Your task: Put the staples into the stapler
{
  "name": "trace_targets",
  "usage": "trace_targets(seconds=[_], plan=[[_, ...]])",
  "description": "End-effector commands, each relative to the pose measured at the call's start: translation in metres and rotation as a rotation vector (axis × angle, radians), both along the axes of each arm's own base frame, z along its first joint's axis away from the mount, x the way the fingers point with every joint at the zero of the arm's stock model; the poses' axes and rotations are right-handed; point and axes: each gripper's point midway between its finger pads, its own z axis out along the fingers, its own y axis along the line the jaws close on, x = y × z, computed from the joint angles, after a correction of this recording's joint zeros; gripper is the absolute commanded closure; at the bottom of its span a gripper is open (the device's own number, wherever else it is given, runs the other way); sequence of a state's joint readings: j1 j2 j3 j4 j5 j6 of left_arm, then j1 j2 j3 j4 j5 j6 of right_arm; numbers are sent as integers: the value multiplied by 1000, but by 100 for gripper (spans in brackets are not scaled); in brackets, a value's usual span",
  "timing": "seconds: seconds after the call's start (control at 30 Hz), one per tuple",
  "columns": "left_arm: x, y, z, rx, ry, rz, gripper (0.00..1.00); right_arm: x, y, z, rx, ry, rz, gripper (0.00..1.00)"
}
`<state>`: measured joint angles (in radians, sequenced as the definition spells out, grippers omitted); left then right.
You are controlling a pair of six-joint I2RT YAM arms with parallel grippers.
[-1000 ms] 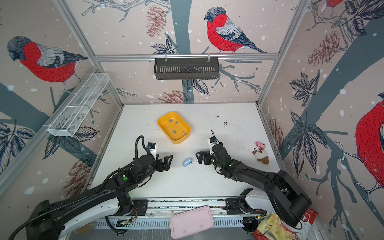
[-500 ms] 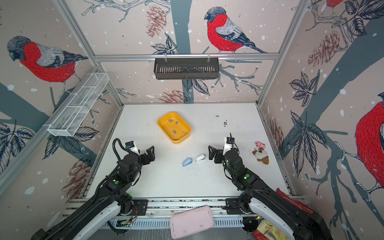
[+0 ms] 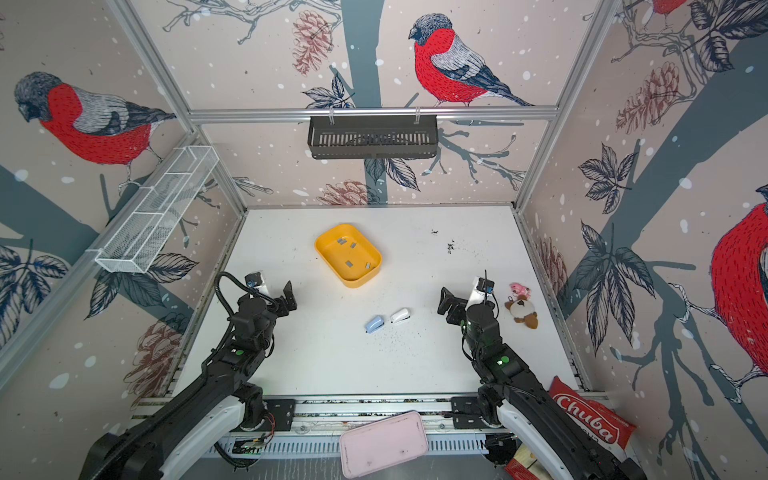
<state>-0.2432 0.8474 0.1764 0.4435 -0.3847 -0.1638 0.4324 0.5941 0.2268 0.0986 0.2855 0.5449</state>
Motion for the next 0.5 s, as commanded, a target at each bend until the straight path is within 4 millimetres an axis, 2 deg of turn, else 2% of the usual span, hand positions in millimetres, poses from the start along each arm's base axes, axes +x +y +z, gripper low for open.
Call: trace_targets(seconds=[0.0, 0.13, 0.47], plan=[[11, 6, 22, 31, -143, -16, 3, 11, -8, 19, -42, -58, -14, 1], [15, 12, 12, 40, -158, -1, 3, 24, -26, 24, -93, -58, -81, 1], [39, 3, 19, 122, -190, -71, 4, 54, -84, 26, -203, -103, -288, 1]])
